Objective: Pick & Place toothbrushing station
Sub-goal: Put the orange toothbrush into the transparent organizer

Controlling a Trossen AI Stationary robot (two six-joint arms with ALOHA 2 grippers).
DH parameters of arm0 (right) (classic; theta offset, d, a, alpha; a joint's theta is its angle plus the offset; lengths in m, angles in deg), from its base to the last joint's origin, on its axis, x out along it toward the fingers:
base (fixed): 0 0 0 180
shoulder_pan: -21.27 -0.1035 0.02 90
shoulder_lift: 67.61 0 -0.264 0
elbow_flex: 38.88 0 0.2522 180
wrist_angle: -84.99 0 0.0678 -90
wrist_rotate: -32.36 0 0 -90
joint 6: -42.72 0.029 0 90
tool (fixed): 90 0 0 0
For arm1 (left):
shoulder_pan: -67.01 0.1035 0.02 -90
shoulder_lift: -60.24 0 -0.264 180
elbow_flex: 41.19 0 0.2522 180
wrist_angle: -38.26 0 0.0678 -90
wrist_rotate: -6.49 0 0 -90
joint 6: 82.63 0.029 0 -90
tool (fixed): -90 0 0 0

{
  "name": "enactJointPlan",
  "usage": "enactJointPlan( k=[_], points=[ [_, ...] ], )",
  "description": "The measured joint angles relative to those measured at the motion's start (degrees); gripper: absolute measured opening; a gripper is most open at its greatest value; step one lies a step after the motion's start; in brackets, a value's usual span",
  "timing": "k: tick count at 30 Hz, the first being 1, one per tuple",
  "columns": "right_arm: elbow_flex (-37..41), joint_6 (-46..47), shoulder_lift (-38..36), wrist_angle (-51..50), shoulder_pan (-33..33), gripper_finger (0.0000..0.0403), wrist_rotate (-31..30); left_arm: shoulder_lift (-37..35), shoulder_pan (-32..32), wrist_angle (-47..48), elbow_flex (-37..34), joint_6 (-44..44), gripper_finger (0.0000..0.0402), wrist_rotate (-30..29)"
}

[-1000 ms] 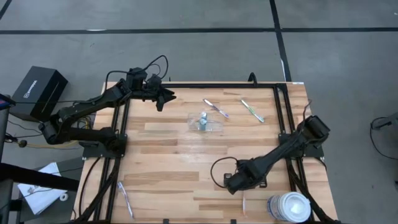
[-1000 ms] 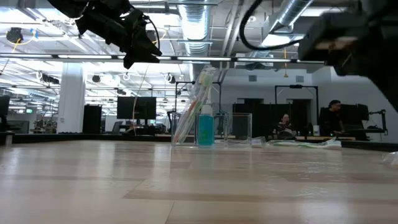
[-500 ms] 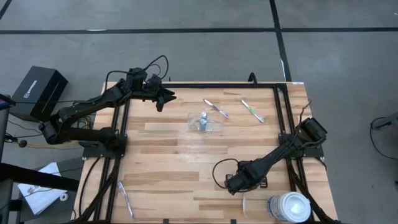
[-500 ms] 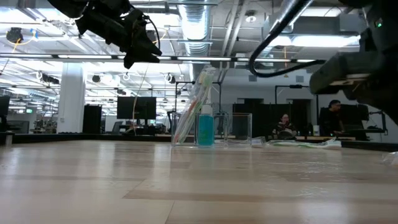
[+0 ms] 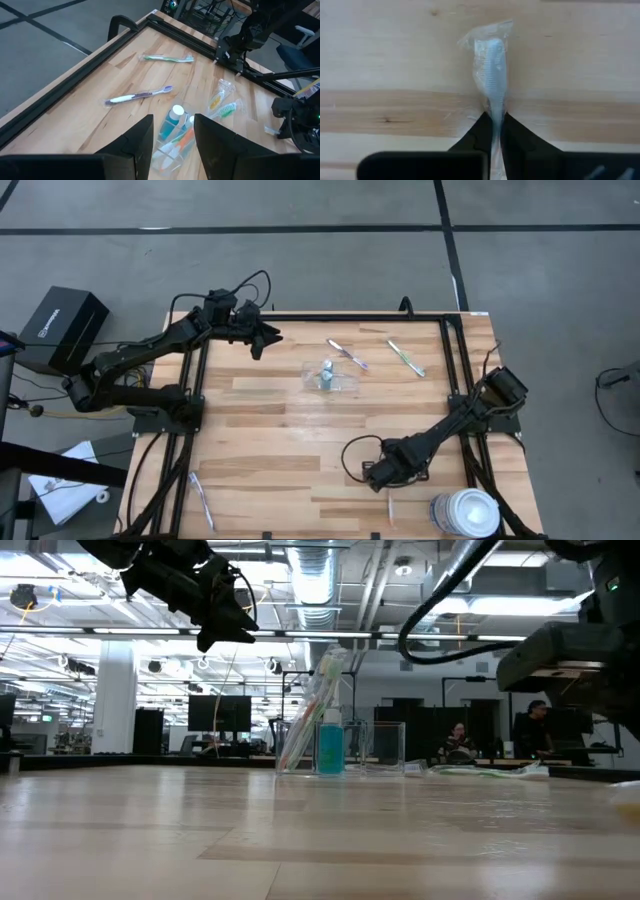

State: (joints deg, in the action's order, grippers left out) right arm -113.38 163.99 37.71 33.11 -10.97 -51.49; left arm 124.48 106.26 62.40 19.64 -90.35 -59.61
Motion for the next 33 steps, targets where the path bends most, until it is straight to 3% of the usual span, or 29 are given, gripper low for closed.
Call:
enactJointPlan(
  k=[2,8,13,18,24,33],
  points=[
    [0.1,-1.96,-0.75,-0.05,1.01,0.0009,-1.6,0.0,0.0,0.17,0.0,-0.02,0.0136,0.0],
    [0.16,-11.56,-10.04,-2.82,7.49,0.0005,-18.29,0.0,0.0,0.32,0.02,-0.02,0.0136,0.0],
    [0.05,-25.43,-19.65,-3.56,16.52,0.0005,-32.53,0.0,0.0,0.36,0.02,-0.02,0.0136,0.0],
    [0.06,-39.71,-25.09,-2.35,25.43,0.0005,-42.82,0.0,0.0,0.34,0.02,0.09,0.0136,0.0],
    [0.07,-54.36,-26.59,2.81,35.21,0.0005,-45.62,0.0,0.02,0.55,0.02,0.03,0.0136,0.0],
    [0.06,-68.58,-23.78,17.85,40.73,0.0005,-46.11,0.0,0.04,0.87,0.02,-0.21,0.0136,0.0]
  ],
)
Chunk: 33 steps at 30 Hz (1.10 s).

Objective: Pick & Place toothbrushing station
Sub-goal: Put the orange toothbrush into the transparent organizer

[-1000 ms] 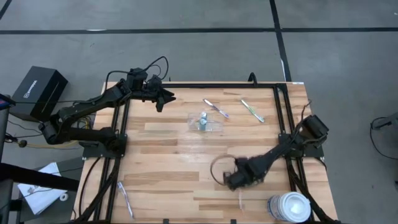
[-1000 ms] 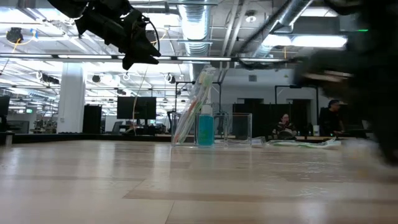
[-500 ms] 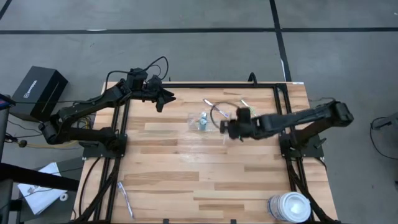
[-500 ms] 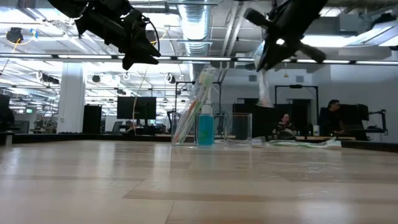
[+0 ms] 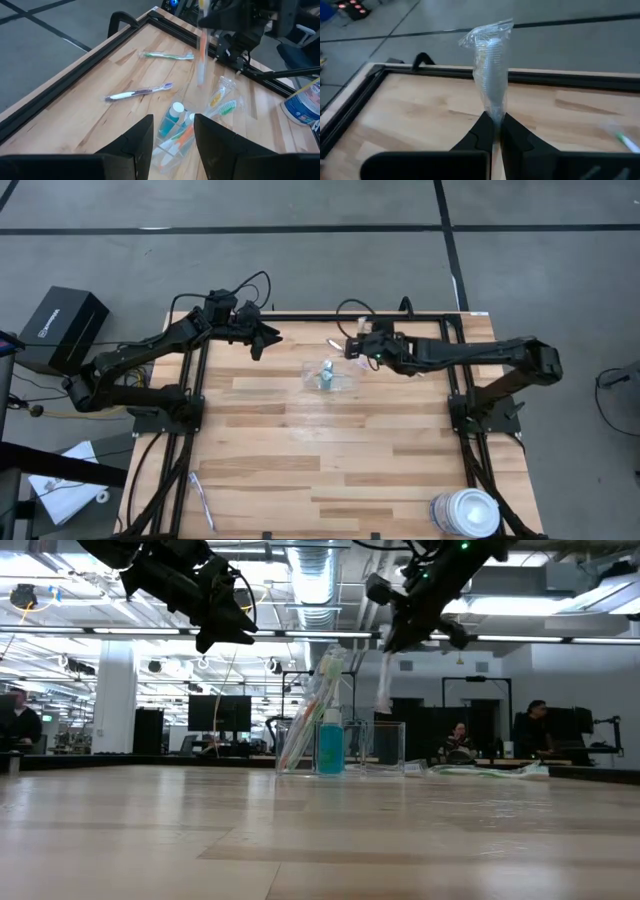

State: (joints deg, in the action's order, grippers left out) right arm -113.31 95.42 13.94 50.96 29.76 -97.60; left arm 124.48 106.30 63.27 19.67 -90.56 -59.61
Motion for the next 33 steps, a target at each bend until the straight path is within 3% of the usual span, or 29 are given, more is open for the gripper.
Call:
enactJointPlan(
  k=[5,15,25,33],
  points=[
    [-0.02,-3.72,2.54,5.96,1.24,0.0005,2.7,0.0,0.0,0.15,0.0,-0.02,0.0136,-0.01],
    [0.0,-3.75,5.08,4.59,0.4,0.0005,4.27,0.0,0.01,0.37,0.0,-0.04,0.0136,-0.02],
    [0.0,-3.62,5.23,1.02,-3.94,0.0005,-1.65,0.0,0.01,0.38,0.0,-0.04,0.0136,-0.02],
    [0.0,0.78,11.06,2.15,-8.47,0.0005,-4.84,0.0,0.01,0.37,0.0,-0.04,0.0136,-0.03]
  ],
)
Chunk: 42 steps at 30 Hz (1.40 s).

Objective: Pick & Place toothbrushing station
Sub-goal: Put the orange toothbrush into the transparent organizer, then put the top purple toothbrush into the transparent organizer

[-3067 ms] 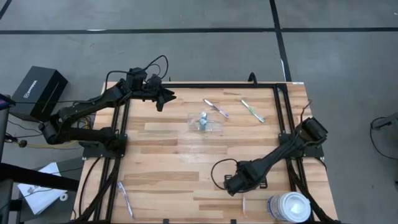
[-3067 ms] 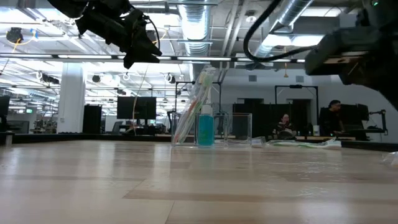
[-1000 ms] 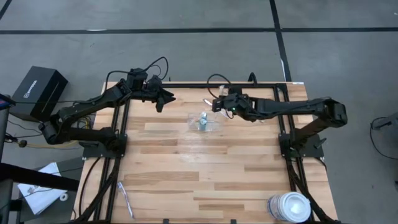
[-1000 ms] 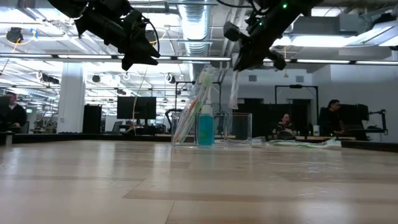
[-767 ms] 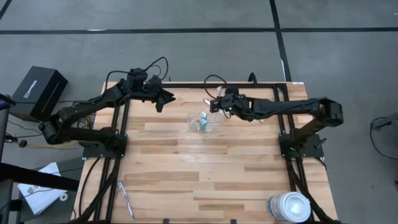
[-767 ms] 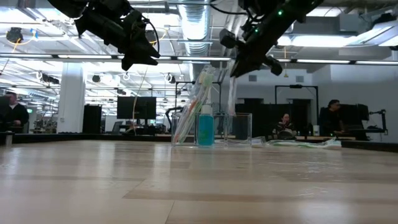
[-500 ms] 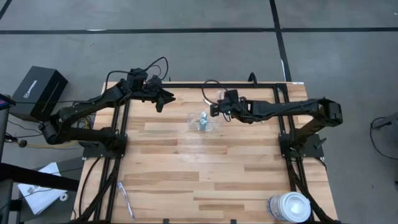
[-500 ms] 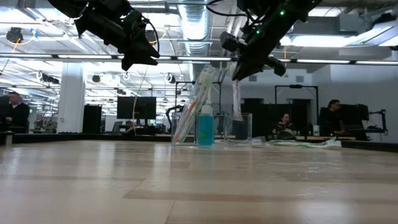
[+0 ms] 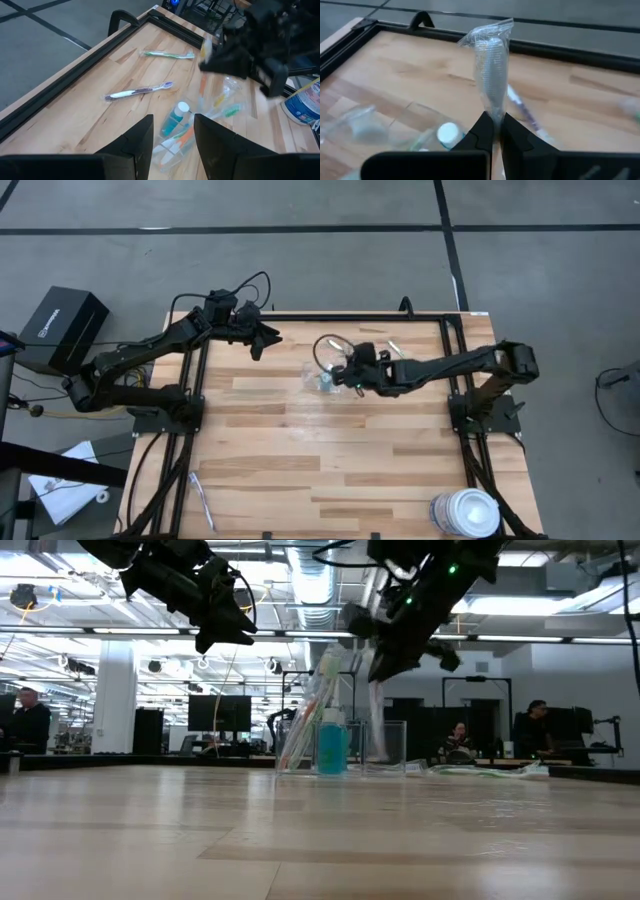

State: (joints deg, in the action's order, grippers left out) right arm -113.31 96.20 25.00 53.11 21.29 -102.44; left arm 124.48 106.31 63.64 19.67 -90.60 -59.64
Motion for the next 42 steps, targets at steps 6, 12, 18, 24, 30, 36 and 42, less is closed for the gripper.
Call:
enactJointPlan(
  k=[6,12,18,24,30,36,42],
  points=[
    [-0.03,4.44,4.24,3.91,-3.5,0.0005,-2.37,0.0,0.0,0.0,0.0,0.26,0.0136,0.01],
    [0.04,8.28,5.36,3.8,-5.98,0.0005,-5.66,0.0,0.0,0.0,0.0,0.4,0.0136,-0.01],
    [0.04,8.25,5.36,3.64,-6.8,0.0005,-7.34,0.0,0.01,-0.02,0.0,0.44,0.0136,-0.01],
    [0.04,7.58,4.66,3.48,-8.4,0.0051,-9.23,0.0,0.37,0.0,0.0,1.7,0.0136,0.01],
    [-0.09,6.12,3.49,4.06,-8.59,0.0128,-9.75,0.0,2.14,0.0,0.0,1.7,0.0136,0.0],
    [-0.11,4.57,2.43,4.35,-8.66,0.0165,-11.57,0.0,4.02,0.02,0.0,1.7,0.0136,-0.01],
    [0.03,3.41,1.15,3.81,-8.63,0.0175,-12.56,0.0,4.32,0.04,0.0,1.7,0.0136,0.01]
  ],
)
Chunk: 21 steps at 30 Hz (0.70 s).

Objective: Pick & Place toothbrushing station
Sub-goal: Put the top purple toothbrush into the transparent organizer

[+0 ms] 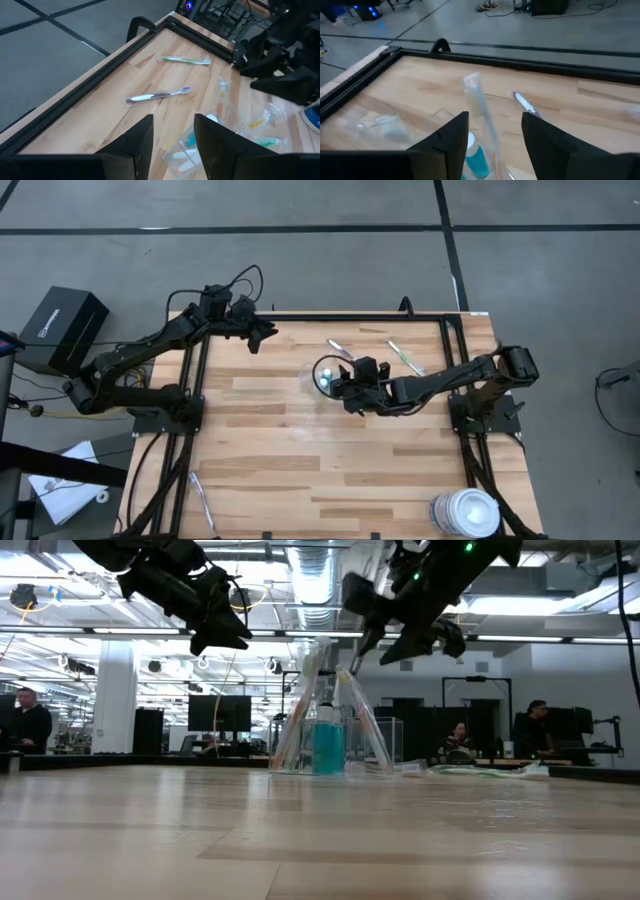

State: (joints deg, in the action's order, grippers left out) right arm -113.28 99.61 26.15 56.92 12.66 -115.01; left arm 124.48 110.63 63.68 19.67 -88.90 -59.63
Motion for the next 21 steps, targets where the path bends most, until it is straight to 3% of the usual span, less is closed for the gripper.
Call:
enactJointPlan(
  k=[5,9,12,17,21],
  points=[
    [-0.54,-3.84,-4.73,0.67,-0.46,0.0168,-5.45,0.0,-0.02,-0.04,0.0,0.0,0.0136,0.0],
    [-0.92,-13.27,-11.7,1.26,0.23,0.016,-8.73,0.0,-0.02,-0.15,0.0,0.0,0.0136,0.0],
    [-0.93,-18.97,-17.36,-2.44,3.18,0.0152,-1.33,0.0,-0.02,-0.73,0.0,-0.02,0.0136,0.02],
    [-1.94,-19.4,-25.07,-13.19,11.64,0.0129,10.94,-0.01,-0.02,-3.13,0.0,-1.62,0.0136,0.04],
    [-6.39,-20.52,-26.78,-23.97,21.86,0.0119,27.36,0.0,-0.38,-5.05,0.0,-3.44,0.0136,0.03]
  ],
)
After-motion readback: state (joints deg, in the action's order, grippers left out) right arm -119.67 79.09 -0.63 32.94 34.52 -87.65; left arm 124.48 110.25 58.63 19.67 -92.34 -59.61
